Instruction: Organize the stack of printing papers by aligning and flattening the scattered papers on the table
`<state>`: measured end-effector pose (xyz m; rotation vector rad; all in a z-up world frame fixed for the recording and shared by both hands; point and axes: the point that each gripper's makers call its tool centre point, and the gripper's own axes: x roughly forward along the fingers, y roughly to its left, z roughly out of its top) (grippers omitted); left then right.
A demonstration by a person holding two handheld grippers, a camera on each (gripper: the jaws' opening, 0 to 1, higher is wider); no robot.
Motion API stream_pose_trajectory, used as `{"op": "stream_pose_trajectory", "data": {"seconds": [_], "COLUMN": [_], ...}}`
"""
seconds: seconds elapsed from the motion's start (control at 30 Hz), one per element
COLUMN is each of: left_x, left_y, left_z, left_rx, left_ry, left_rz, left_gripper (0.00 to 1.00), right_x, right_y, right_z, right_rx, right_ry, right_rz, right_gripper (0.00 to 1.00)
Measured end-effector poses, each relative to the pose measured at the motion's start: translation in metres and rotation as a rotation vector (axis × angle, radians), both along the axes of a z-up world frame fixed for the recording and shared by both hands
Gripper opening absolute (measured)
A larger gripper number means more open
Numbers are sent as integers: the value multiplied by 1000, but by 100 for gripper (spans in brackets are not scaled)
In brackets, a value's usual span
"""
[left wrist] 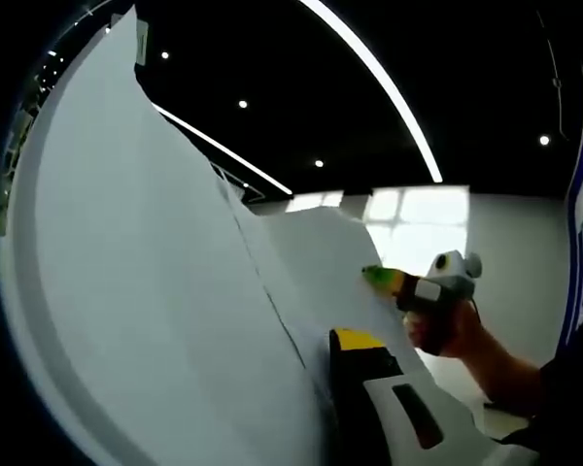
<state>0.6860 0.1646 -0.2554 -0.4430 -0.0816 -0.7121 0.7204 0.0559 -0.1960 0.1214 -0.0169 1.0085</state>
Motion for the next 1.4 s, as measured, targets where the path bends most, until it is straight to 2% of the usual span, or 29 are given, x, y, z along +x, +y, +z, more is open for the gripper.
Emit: {"op": "stream_pose_trajectory", "data": {"seconds": [1.0,1.4], "left_x": [-4,-9], "left_y": [-3,-10], "left_z": [2,6], "left_rx": [-16,-27], "left_ry": [-3,-12], "left_rz": [-16,-42], "left_gripper": [20,24], "right_x": [-7,8], "right_y": [9,4], "right_z": [-3,-10], "right_rx": [-5,0], "right_ry": [4,27], "right_rz": [16,-5], "right_gripper": [0,0]}}
